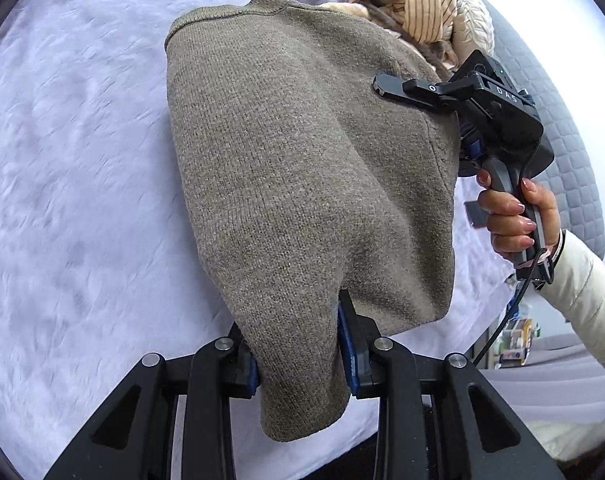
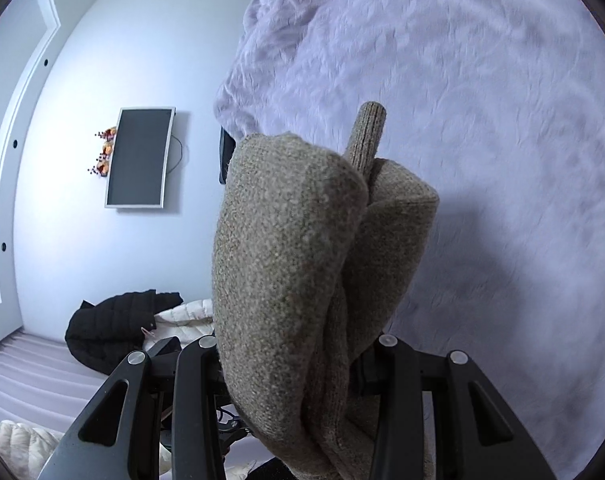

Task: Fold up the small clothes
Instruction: 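Fold the lifted sweater end over onto the bundle with both grippers, then open both grippers and press the folded sweater flat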

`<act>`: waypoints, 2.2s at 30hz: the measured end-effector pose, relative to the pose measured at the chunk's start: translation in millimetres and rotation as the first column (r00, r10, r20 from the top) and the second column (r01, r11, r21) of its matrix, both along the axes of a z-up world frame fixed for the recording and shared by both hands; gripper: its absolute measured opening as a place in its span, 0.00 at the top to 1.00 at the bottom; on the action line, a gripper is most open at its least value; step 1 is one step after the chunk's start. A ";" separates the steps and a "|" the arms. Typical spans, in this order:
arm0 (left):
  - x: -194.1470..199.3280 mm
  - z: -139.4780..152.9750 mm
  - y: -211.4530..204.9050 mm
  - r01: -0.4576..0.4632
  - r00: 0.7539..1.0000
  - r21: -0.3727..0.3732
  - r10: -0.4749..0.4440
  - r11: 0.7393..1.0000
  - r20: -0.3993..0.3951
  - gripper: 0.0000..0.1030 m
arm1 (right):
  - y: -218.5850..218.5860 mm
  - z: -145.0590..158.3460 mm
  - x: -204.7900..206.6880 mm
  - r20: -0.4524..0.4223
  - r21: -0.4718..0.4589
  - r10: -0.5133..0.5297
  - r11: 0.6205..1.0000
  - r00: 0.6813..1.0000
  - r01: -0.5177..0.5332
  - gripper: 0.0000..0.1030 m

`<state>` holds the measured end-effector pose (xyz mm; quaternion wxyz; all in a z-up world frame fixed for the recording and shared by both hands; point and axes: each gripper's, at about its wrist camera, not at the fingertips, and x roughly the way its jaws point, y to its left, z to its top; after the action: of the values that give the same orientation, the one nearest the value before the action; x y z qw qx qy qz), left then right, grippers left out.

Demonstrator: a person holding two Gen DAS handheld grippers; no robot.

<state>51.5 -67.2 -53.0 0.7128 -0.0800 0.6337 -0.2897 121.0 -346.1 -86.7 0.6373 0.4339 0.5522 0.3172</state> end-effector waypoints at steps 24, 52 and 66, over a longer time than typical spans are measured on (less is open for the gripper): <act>-57.5 -13.1 88.6 -0.283 0.959 0.211 0.281 0.936 0.043 0.52 | 45.3 -2.2 -105.7 -0.132 -0.422 0.137 0.888 0.982 -0.181 0.45; -54.5 -18.6 46.9 -0.180 0.984 0.385 0.169 0.905 0.063 0.43 | 78.2 8.4 -118.5 -0.122 -0.629 0.210 0.739 0.970 -0.239 0.65; -54.1 -16.9 19.9 -0.215 0.977 0.454 0.185 0.864 0.110 0.07 | 86.6 -44.9 -75.7 -0.171 -0.667 0.158 0.708 0.973 -0.232 0.60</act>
<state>-2.7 -47.3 -69.9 0.7569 0.0366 0.6500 -0.0570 45.3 -259.4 -131.6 0.6861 0.1240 0.7040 0.1353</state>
